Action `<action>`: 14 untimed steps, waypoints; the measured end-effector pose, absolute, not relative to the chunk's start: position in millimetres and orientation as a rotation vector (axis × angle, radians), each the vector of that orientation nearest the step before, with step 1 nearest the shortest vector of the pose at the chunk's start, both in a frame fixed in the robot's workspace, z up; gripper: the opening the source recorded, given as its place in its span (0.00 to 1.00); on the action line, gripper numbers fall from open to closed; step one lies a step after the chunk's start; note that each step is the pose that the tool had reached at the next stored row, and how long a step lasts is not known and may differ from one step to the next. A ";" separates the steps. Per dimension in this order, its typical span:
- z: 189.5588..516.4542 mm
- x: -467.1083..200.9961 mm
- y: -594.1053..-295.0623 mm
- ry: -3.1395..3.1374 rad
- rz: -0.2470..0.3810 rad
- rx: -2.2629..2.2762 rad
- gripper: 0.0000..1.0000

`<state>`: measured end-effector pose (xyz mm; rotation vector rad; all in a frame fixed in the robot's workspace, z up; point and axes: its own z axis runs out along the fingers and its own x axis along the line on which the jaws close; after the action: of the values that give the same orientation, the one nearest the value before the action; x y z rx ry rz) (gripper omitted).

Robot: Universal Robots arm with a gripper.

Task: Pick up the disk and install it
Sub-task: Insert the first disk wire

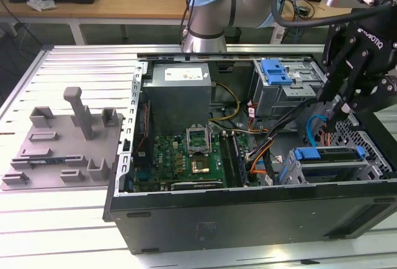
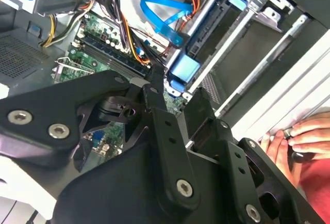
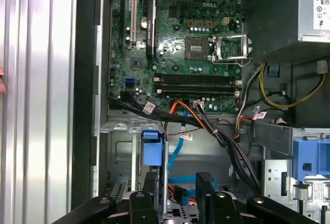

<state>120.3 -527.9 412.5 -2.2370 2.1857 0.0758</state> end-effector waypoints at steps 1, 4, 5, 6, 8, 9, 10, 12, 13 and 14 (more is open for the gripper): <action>412.0 120.8 -526.1 2.186 0.076 -2.237 0.44; 410.7 122.4 -520.5 2.187 0.076 -2.236 0.44; 410.4 122.8 -518.6 2.187 0.076 -2.236 0.44; 410.1 123.2 -516.7 2.187 0.076 -2.236 0.44; 409.0 124.0 -512.5 2.187 0.076 -2.235 0.44; 408.7 124.4 -510.6 2.187 0.076 -2.235 0.44; 408.2 124.9 -508.4 2.188 0.076 -2.235 0.44; 406.6 126.6 -502.6 2.188 0.076 -2.234 0.44; 406.0 127.4 -500.5 2.189 0.076 -2.234 0.44; 405.5 128.1 -498.8 2.189 0.076 -2.234 0.44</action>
<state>128.1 -498.8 405.5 -2.2337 2.1890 0.0757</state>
